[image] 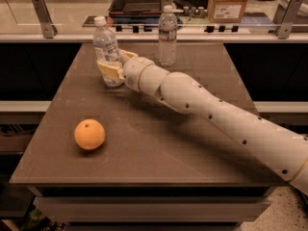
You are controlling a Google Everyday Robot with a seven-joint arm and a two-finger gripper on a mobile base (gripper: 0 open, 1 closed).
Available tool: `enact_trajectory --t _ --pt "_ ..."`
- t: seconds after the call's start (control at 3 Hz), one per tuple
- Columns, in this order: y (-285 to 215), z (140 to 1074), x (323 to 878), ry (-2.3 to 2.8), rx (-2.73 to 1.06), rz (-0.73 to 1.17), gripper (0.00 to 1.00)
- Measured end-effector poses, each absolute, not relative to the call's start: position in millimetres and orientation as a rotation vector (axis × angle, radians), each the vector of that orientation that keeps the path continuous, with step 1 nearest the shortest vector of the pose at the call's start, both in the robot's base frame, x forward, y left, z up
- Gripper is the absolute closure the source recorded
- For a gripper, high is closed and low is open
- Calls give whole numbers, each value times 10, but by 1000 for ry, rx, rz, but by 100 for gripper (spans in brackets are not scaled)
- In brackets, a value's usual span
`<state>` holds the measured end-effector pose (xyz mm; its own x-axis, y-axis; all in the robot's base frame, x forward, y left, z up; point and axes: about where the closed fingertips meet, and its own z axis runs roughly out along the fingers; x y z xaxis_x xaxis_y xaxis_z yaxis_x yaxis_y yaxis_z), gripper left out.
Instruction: Place blue plastic bottle upright
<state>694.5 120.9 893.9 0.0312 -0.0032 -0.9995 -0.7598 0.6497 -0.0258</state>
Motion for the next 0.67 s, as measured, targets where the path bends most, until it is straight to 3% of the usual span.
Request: enact_trajectory --t 0.33,0.67 --pt "1229 8942 6939 1435 -687 661 0" --pt "1229 8943 6939 1435 -687 661 0"
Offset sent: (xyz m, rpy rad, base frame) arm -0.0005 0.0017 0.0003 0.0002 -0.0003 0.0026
